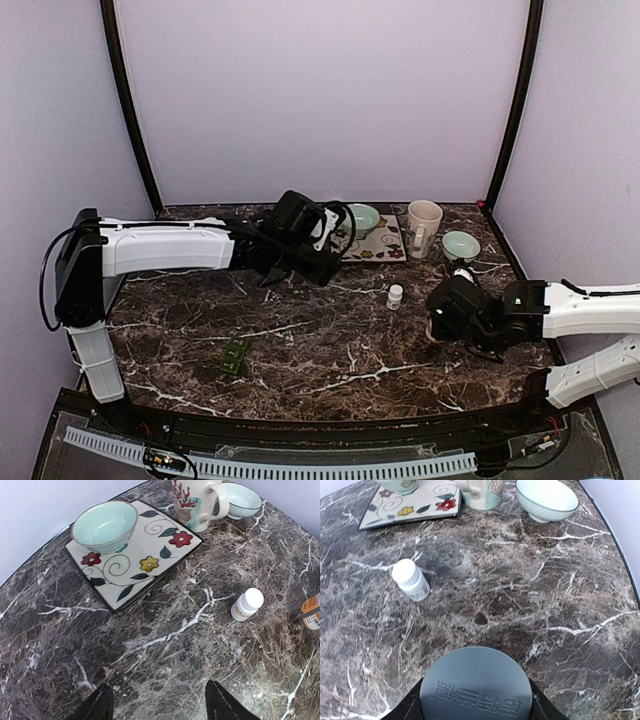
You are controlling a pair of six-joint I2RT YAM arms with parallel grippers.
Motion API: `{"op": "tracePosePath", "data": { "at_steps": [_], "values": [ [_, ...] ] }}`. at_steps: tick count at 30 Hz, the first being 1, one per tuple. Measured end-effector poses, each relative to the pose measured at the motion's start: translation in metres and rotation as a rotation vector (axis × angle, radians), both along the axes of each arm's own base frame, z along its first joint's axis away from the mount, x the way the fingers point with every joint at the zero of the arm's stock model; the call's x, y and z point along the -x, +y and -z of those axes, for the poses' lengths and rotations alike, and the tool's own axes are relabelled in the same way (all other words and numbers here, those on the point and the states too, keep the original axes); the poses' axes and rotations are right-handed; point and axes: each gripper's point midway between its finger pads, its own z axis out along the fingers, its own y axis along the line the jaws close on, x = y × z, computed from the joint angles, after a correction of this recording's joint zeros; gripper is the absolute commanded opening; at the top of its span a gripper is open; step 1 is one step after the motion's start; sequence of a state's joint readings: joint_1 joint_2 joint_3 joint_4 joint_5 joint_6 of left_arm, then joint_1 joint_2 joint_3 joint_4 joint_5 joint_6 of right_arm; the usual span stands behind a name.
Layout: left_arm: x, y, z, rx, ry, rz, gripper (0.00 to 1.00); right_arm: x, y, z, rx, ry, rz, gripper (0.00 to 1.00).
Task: Sort the pills into containers
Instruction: Place the pill bottle at the center of the board.
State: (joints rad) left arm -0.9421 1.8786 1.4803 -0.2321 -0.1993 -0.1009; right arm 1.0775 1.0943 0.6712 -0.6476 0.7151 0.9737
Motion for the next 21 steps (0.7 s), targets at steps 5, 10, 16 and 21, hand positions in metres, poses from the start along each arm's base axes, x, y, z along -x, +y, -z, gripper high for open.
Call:
{"op": "tracePosePath", "data": {
  "at_steps": [5, 10, 16, 21],
  "values": [
    [0.003, 0.035, -0.007, 0.045, 0.007, -0.071, 0.65, -0.024, -0.003, -0.009, 0.014, -0.032, 0.018, 0.13],
    [0.017, 0.068, 0.004, 0.056, 0.042, -0.125, 0.65, -0.052, -0.003, -0.012, 0.04, -0.043, 0.026, 0.12],
    [0.032, 0.099, 0.021, 0.052, 0.088, -0.181, 0.65, -0.082, 0.0, -0.006, 0.052, -0.043, 0.018, 0.12],
    [0.046, 0.119, 0.022, 0.066, 0.107, -0.223, 0.66, -0.1, 0.004, -0.003, 0.045, -0.04, 0.005, 0.12]
  ]
}}
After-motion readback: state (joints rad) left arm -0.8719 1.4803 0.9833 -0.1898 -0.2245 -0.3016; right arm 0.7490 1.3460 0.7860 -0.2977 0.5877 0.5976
